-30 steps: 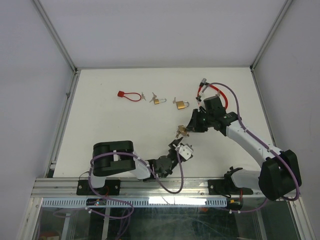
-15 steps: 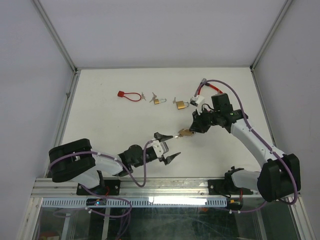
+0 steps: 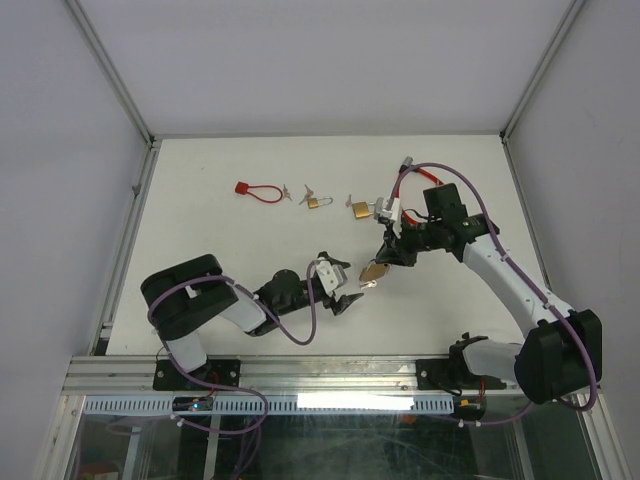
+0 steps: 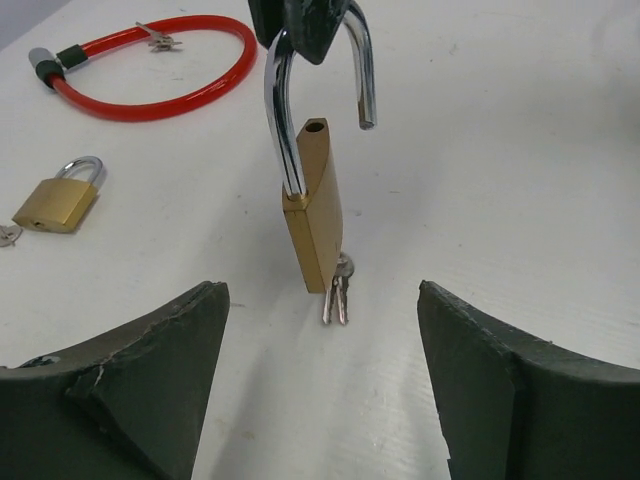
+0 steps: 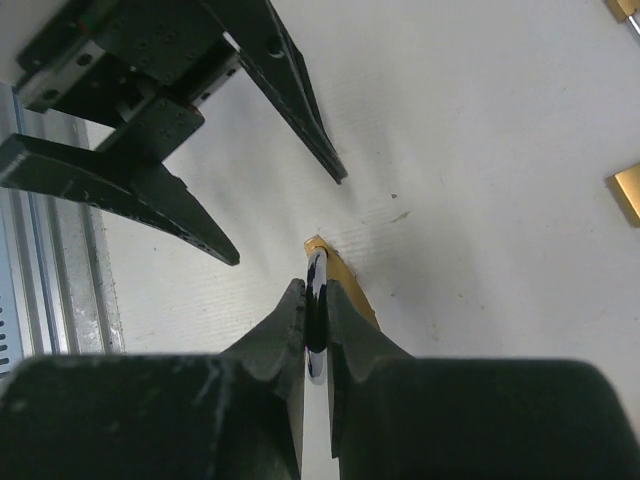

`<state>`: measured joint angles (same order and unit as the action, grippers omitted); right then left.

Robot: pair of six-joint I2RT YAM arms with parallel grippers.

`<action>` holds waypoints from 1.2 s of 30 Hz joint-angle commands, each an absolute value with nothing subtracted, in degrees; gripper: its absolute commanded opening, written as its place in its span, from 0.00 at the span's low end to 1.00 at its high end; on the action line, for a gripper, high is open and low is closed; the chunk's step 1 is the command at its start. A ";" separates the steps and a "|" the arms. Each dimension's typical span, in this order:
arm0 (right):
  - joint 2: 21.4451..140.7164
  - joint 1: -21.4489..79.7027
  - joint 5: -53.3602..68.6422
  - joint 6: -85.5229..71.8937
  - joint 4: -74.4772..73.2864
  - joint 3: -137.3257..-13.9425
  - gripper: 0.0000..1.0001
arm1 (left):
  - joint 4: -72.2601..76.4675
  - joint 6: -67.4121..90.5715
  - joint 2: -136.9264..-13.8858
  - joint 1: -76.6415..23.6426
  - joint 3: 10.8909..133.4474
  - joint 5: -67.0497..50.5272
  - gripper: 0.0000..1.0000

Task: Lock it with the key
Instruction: Lock the lock.

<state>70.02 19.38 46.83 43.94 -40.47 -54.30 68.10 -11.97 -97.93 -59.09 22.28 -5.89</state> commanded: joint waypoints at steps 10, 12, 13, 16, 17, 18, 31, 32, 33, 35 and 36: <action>68.63 20.80 55.65 43.44 -32.04 -53.84 0.00 | 85.52 -1.51 -110.72 -58.45 29.38 -5.24 0.67; 68.64 21.06 56.25 43.02 -31.25 -53.15 0.00 | 85.72 -0.51 -111.40 -58.45 30.08 -5.54 0.62; 68.71 21.02 56.56 42.98 -31.02 -52.82 0.00 | 85.69 -0.23 -111.81 -58.45 30.54 -6.45 0.59; 68.23 21.02 57.17 43.03 -30.66 -51.90 0.00 | 85.93 0.27 -113.41 -58.45 31.82 -8.71 0.44; 68.06 21.01 57.33 43.06 -30.66 -51.72 0.00 | 86.26 0.27 -113.80 -58.45 31.75 -8.70 0.39; 67.77 21.05 57.40 43.12 -30.65 -51.50 0.00 | 86.94 0.16 -114.07 -58.45 31.54 -8.87 0.36; 66.88 20.80 58.40 41.77 -29.69 -50.80 0.00 | 92.77 -0.04 -116.59 -57.32 29.20 -13.01 0.34; 66.88 20.61 58.58 41.64 -29.63 -50.71 0.00 | 93.79 0.30 -117.01 -57.26 29.18 -13.16 0.31; 66.86 20.49 58.68 41.59 -29.68 -50.55 0.00 | 94.82 0.49 -117.52 -57.22 29.20 -13.55 0.29; 66.96 20.23 59.00 41.74 -29.82 -50.29 0.00 | 95.93 0.57 -117.70 -57.13 29.33 -14.36 0.23; 67.11 20.12 59.16 41.86 -29.88 -50.13 0.00 | 95.93 0.49 -117.64 -57.05 29.44 -14.59 0.12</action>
